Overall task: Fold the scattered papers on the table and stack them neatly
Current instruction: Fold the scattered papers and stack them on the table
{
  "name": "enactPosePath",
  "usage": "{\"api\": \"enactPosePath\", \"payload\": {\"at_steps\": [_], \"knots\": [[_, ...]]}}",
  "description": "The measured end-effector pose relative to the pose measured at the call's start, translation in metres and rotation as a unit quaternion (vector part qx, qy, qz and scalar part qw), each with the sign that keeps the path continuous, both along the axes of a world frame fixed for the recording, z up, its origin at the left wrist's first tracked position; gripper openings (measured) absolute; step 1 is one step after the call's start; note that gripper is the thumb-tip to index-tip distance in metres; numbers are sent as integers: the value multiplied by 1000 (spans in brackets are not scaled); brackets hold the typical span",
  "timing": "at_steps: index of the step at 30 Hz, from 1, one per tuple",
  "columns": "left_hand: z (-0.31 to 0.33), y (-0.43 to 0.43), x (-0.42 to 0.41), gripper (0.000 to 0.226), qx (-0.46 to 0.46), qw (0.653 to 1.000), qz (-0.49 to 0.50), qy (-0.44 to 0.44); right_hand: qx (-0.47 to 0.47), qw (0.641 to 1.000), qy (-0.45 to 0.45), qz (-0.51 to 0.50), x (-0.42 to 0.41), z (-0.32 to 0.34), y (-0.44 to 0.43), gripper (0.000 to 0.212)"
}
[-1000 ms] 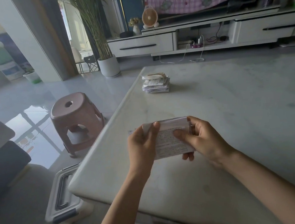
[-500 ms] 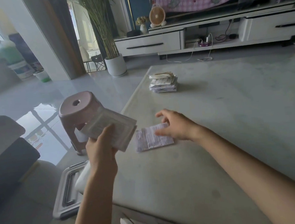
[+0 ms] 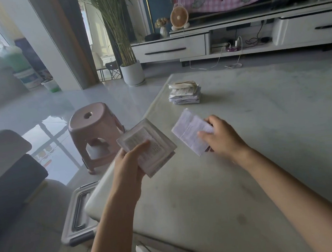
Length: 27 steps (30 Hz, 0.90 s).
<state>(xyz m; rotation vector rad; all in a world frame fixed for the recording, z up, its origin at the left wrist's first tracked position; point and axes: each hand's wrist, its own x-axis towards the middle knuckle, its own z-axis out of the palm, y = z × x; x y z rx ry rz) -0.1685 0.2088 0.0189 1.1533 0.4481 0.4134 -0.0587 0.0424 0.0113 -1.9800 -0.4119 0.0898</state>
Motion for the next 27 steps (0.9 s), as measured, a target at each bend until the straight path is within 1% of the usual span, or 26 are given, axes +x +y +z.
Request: {"api": "enactPosePath", "payload": {"at_steps": [2, 4, 6, 8, 9, 10, 12, 14, 15, 17, 21, 24, 25, 27], "knots": [[1, -9, 2, 22, -36, 999, -28, -4, 113, 992, 43, 28, -10, 9, 1, 3], [2, -15, 5, 23, -59, 997, -54, -9, 188, 980, 51, 45, -21, 16, 6, 9], [0, -19, 7, 23, -67, 995, -70, -11, 244, 970, 13, 9, -28, 22, 6, 15], [-1, -22, 8, 22, -71, 994, -81, -7, 283, 959, -11, -9, -30, 27, 1, 15], [-1, -24, 8, 22, -75, 993, -91, -6, 283, 959, -14, 5, -32, 29, -1, 14], [0, -26, 8, 23, -79, 991, -104, -7, 264, 964, -27, 21, -34, 28, -1, 12], [1, -29, 8, 26, -89, 987, -130, -12, 180, 977, -116, 12, -39, 24, 0, 7], [1, -30, 8, 30, -109, 984, -141, -18, 108, 969, -220, -30, -41, 22, -3, 7], [1, -30, 8, 31, -119, 982, -144, -23, 79, 963, -255, -46, -40, 23, -7, 8], [3, -29, 7, 33, -127, 980, -149, -31, 44, 953, -293, -61, -37, 26, -12, 10], [1, -26, 6, 36, -120, 979, -160, -38, 26, 953, -297, -42, -39, 26, -10, 14], [1, -24, 6, 33, -142, 974, -169, -55, 21, 957, -277, -80, -34, 21, -10, 8], [0, -23, 6, 30, -150, 971, -173, -61, 23, 967, -242, -84, -30, 19, -9, 6], [-1, -24, 7, 26, -137, 972, -180, -64, 58, 992, -113, -26, -27, 13, -4, 5]]}}
